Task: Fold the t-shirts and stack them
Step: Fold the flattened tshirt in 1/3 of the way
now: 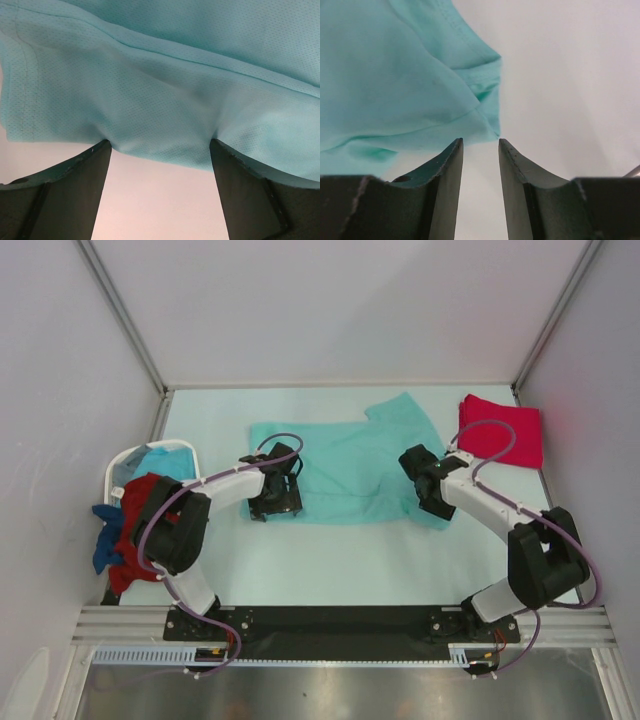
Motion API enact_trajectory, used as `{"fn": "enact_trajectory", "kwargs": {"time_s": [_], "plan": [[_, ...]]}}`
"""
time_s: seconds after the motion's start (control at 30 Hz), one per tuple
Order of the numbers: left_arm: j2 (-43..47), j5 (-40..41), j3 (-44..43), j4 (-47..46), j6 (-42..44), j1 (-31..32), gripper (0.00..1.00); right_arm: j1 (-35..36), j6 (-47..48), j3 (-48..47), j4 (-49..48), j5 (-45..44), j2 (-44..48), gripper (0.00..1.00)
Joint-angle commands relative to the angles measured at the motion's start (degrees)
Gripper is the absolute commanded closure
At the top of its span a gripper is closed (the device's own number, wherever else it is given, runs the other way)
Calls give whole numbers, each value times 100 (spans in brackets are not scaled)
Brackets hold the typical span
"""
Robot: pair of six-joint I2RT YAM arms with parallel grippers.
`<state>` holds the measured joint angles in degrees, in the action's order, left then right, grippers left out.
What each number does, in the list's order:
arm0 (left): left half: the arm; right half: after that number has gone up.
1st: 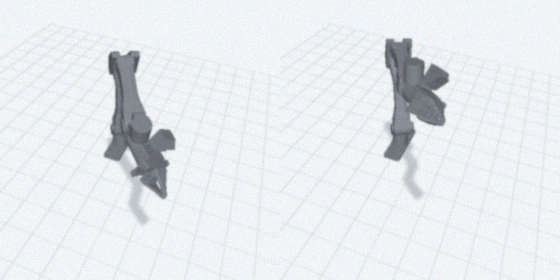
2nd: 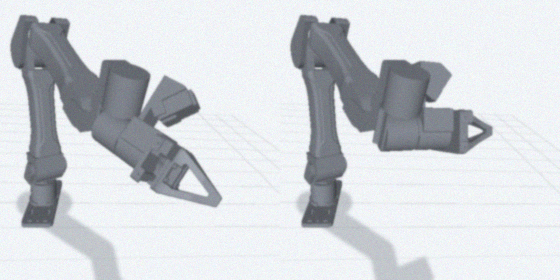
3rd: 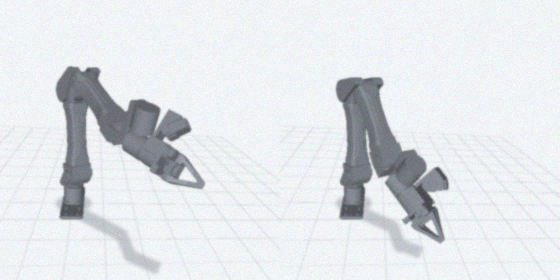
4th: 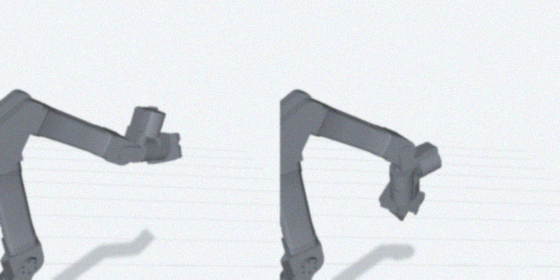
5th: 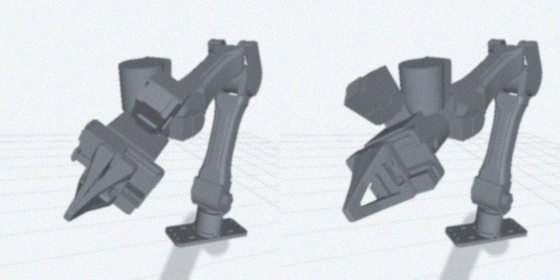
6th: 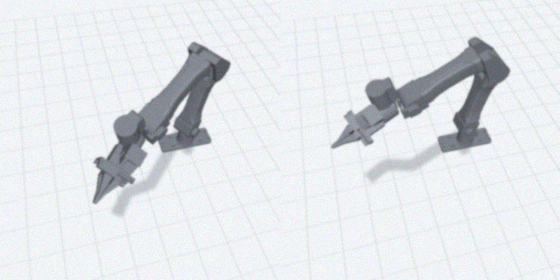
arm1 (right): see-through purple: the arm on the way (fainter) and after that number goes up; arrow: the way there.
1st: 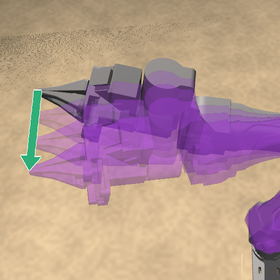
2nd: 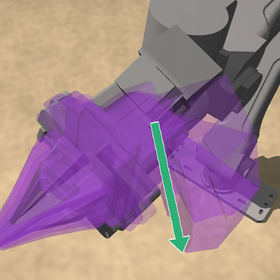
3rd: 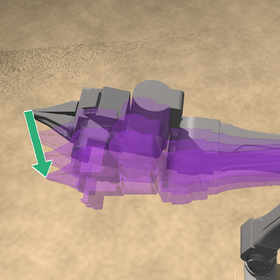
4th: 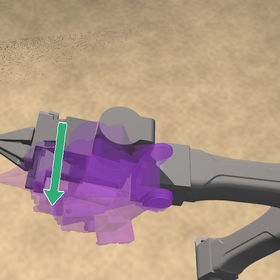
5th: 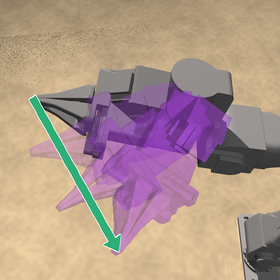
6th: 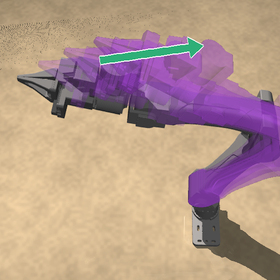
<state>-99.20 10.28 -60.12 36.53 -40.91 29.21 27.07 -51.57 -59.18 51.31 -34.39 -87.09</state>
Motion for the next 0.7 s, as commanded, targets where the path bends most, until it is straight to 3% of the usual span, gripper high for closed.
{"fn": "enact_trajectory", "kwargs": {"time_s": [0.0,0.27,0.67], "plan": [[278,-132,-26,117,48,-12,14,-9,-318,327,204,-68,561,60],[305,-167,9,126,39,-3,14,-35,-362,679,-41,55,474,60],[436,-167,79,170,56,-3,14,-228,-143,811,-745,161,-545,60]]}}
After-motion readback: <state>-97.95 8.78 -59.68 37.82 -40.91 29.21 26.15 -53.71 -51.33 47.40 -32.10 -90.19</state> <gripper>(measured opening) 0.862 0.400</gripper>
